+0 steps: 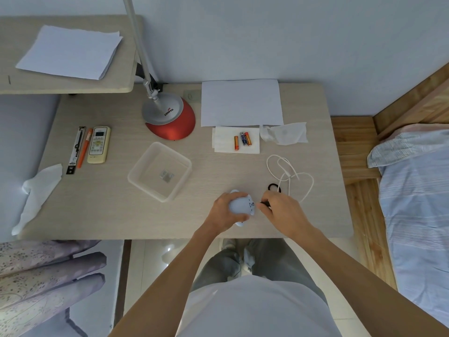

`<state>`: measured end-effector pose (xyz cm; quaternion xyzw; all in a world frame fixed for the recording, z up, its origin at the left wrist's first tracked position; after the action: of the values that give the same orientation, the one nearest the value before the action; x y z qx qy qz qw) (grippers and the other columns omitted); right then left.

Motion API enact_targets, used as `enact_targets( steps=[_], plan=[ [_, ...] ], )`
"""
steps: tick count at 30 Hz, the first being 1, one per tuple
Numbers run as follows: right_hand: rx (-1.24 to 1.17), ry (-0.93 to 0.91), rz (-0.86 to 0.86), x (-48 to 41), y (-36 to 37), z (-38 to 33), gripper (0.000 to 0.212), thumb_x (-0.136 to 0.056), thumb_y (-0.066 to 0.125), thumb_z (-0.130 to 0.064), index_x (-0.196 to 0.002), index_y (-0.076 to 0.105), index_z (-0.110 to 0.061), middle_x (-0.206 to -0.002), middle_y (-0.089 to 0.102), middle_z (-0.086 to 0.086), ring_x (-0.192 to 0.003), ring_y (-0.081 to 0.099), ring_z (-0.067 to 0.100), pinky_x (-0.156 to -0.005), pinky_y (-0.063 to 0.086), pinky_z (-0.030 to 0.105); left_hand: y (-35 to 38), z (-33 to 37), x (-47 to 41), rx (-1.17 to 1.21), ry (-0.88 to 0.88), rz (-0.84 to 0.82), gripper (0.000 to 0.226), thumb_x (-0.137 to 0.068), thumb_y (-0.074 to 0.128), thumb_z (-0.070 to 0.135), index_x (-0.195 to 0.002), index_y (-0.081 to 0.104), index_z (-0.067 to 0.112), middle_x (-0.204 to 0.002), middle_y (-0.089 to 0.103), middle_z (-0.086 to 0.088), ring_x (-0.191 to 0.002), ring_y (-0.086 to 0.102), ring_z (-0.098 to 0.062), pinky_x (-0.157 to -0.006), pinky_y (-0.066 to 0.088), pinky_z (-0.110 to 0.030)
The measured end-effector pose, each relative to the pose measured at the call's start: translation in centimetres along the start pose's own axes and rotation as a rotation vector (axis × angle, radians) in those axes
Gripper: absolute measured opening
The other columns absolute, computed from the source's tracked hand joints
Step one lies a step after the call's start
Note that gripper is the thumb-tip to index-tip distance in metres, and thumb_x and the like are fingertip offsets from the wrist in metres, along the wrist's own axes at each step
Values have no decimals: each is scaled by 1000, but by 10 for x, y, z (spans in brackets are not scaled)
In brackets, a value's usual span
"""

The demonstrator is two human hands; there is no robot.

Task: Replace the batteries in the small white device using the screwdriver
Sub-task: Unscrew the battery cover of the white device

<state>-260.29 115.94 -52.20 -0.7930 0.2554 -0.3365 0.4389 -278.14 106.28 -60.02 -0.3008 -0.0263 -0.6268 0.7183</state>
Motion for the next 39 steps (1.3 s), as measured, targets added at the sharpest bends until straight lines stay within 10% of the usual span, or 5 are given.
enact_targets(
  steps=[4, 14, 19, 39],
  plan=[
    [-24, -5, -29, 1, 0, 2, 25, -101, 64, -29, -122, 55, -19, -109, 72, -1, -91, 73, 27, -75, 59, 46, -1, -1, -1, 12, -3, -12, 69, -73, 94, 27, -136, 67, 33, -128, 57, -2, -114, 55, -20, -84, 50, -23],
    [38, 18, -4, -5, -1, 4, 23, -103, 63, -40, -95, 65, -18, -84, 68, -1, -74, 67, 24, -65, 55, 41, -1, -2, -3, 16, -6, -16, 68, -73, 95, 30, -132, 64, 44, -130, 56, 1, -114, 55, -17, -84, 49, -21],
    [-14, -6, -37, -1, 0, 3, 30, -98, 69, -30, -124, 55, -23, -111, 73, -3, -96, 74, 21, -76, 59, 43, -1, -4, -4, 8, -1, -26, 69, -73, 95, 30, -136, 65, 37, -132, 56, 1, -115, 54, -17, -89, 51, -25],
    [-24, -15, -10, -1, 6, 5, 18, -97, 71, -23, -107, 56, -26, -101, 71, -6, -87, 72, 21, -73, 59, 43, -2, -1, -2, 7, -9, -16, 70, -73, 95, 30, -136, 65, 36, -131, 54, 3, -116, 53, -18, -91, 55, -31]
  ],
)
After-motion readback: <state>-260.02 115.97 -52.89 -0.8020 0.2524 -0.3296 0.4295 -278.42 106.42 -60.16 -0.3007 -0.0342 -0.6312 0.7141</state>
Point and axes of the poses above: each hand's wrist, its own x-axis away from the middle knuckle, its own y-axis out of the palm, z = x × y, the point moved 2 cm from there along -x, towards the middle knuckle
